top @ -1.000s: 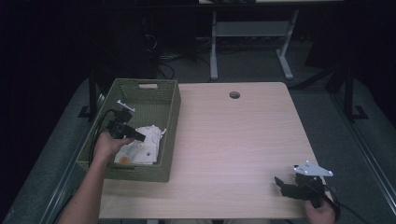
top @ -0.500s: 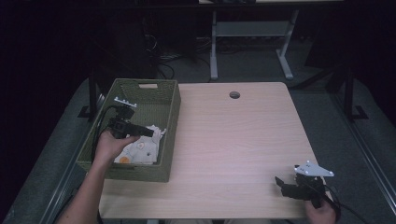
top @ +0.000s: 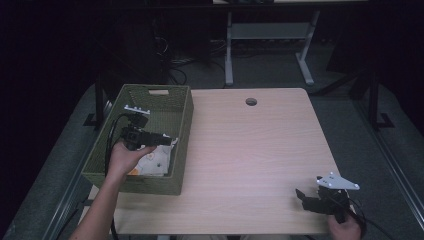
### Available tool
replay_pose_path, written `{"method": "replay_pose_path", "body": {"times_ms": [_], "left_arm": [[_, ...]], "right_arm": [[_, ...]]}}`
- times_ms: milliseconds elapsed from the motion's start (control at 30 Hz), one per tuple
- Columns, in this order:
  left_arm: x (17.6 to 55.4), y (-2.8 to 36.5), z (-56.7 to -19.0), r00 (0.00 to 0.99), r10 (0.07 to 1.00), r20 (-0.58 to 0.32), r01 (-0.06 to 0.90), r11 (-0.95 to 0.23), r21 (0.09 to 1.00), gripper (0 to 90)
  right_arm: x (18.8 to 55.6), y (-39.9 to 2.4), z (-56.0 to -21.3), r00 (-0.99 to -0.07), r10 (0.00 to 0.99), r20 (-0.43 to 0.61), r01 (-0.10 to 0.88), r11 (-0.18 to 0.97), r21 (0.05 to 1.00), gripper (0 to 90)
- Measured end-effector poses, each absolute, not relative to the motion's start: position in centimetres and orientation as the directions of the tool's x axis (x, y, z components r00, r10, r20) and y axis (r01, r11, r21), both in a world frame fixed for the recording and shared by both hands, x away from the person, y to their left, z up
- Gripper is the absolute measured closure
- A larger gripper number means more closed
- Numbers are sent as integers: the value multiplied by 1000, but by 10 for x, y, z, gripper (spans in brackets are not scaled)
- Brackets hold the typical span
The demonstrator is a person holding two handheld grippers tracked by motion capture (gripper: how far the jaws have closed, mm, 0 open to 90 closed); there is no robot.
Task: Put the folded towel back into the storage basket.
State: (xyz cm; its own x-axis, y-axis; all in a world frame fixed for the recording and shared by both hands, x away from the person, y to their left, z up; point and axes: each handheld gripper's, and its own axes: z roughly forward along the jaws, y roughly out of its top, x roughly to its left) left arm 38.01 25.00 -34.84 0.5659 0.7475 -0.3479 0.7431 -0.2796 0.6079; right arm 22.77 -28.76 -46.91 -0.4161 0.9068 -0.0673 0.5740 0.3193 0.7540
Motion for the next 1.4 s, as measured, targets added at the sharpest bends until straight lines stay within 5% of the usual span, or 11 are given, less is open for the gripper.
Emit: {"method": "replay_pose_path", "body": {"times_ms": [1400], "left_arm": [[352,186,-326,674,647,-356,652,-295,698,355]], "right_arm": [[226,-289,-468,-403,913,-61,574,304,760,139]]}}
